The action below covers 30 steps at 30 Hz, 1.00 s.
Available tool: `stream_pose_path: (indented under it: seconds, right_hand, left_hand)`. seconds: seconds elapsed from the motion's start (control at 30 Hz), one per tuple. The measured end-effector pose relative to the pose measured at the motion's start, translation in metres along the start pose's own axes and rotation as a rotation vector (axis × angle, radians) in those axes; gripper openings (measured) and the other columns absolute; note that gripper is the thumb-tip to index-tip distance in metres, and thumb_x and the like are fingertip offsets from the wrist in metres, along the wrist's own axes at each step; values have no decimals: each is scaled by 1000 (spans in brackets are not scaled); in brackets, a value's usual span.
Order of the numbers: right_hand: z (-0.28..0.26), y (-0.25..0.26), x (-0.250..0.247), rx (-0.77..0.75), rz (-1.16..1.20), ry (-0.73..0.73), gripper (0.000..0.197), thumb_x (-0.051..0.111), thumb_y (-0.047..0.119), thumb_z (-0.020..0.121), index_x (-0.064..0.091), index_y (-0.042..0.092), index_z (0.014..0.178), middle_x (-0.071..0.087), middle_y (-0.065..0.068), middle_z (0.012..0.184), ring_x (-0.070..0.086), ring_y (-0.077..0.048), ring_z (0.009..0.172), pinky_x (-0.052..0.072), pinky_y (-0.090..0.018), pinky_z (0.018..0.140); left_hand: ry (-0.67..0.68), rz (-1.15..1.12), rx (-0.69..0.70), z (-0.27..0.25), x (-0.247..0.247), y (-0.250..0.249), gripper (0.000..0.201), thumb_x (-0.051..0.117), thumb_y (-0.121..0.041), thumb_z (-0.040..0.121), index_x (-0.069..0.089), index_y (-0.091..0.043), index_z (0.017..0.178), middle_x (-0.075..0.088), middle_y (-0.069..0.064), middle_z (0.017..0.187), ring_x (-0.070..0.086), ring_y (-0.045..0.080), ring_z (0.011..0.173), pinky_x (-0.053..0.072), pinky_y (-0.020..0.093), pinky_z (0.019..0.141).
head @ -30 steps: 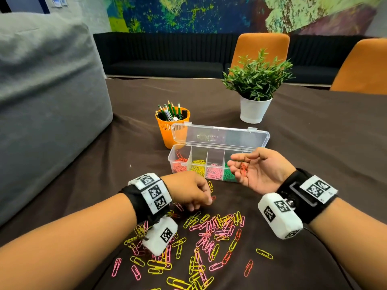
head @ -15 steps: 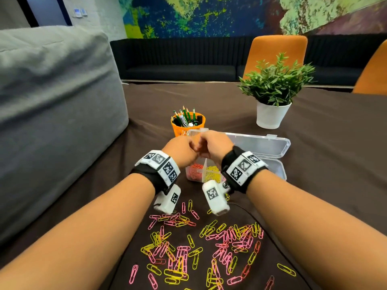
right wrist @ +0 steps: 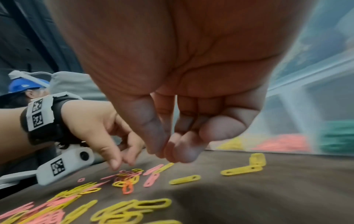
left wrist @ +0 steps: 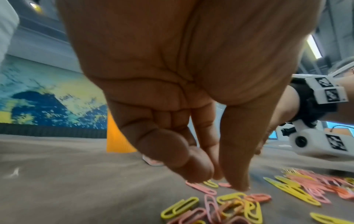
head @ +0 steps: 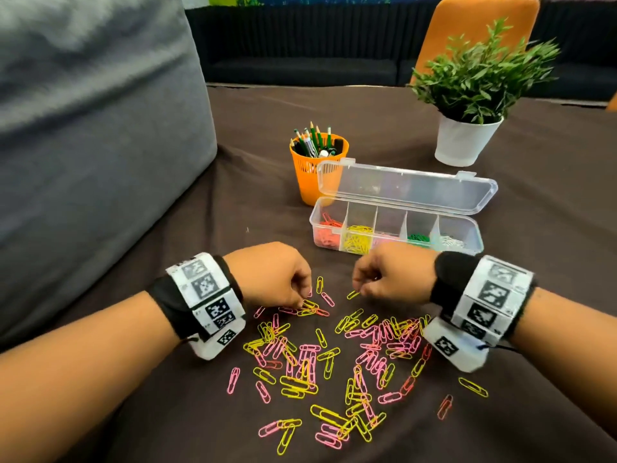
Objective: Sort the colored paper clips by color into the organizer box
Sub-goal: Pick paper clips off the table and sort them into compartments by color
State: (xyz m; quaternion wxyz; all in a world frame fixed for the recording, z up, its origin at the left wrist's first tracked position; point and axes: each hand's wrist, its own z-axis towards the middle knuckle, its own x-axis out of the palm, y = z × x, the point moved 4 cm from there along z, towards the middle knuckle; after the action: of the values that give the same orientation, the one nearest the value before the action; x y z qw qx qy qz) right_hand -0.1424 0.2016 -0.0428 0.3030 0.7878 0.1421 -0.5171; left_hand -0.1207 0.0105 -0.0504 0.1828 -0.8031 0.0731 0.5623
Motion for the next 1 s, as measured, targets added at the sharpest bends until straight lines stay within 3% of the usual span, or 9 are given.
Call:
stream_pose_path:
  seconds: [0.13, 0.27, 0.4, 0.53, 0.63, 0.7, 0.77, 0.9, 1.0]
  right_hand:
    - [25, 46, 18, -97, -114, 41, 7, 65, 30, 87, 67, 26, 91, 58, 13, 76, 58, -13, 78, 46, -26, 74]
    - [44, 63, 33, -44, -332, 110, 20, 68, 38, 83, 65, 18, 85, 65, -1, 83, 62, -23, 80, 54, -34, 74]
    - [43, 52, 37, -50, -259, 107, 15, 64, 30, 82, 63, 15, 77, 68, -5, 82, 63, -26, 79, 55, -35, 74]
    - [16, 19, 18, -9, 237, 64, 10, 71, 14, 81, 62, 17, 77, 69, 0, 71, 61, -12, 60, 48, -25, 58]
    - [-20, -22, 0, 65, 788, -50, 20, 70, -4, 80, 59, 10, 88, 64, -6, 64, 57, -16, 50, 46, -23, 46]
    - [-43, -50, -4, 158, 949, -140, 22, 58, -11, 84, 57, 11, 89, 61, -7, 66, 56, -15, 50, 43, -20, 42]
    - [-62, -73, 0, 268, 989, -192, 23, 48, -11, 83, 54, 12, 82, 58, -7, 66, 52, -13, 48, 38, -19, 37]
    - [-82, -80, 14, 235, 468, -111, 8, 65, 13, 70, 61, 13, 77, 58, -16, 66, 45, -10, 51, 41, -25, 50]
    - [-86, -60, 23, 135, 82, -30, 10, 73, 18, 78, 65, 24, 79, 60, 2, 67, 50, -5, 57, 47, -28, 66]
  left_hand:
    - [-77, 16, -102, -4, -1, 14, 9, 77, -32, 79, 74, -29, 86, 64, -18, 70, 58, -1, 69, 51, 24, 73]
    - [-5, -13, -63, -6, 5, 9, 12, 79, -33, 79, 72, -28, 88, 62, -15, 67, 56, -2, 63, 43, 22, 63]
    - [-37, 74, -43, -6, 11, 1, 13, 76, -35, 80, 66, -27, 84, 58, -13, 68, 55, 6, 67, 36, 21, 58]
    - [-57, -2, -34, -10, 12, 4, 11, 77, -31, 80, 69, -23, 83, 66, -12, 69, 57, -2, 59, 42, 23, 59]
    - [-110, -156, -17, -19, 5, 10, 12, 80, -26, 78, 70, -20, 76, 66, -16, 63, 58, -6, 53, 44, 17, 57]
    - [-185, -281, -30, -28, 1, 15, 15, 82, -20, 76, 68, -20, 72, 69, -15, 64, 61, -3, 57, 47, 18, 58]
    - [-225, -524, -47, -39, 0, 19, 18, 81, -9, 79, 64, -17, 78, 72, -3, 69, 64, 7, 58, 52, 29, 60]
    - [-236, -859, -28, -62, 4, 18, 33, 64, 8, 89, 65, -18, 110, 61, 4, 73, 59, 16, 61, 52, 26, 54]
    - [-214, -958, -52, -77, 7, 16, 15, 65, -5, 83, 70, -9, 96, 61, 9, 73, 59, 16, 65, 51, 23, 52]
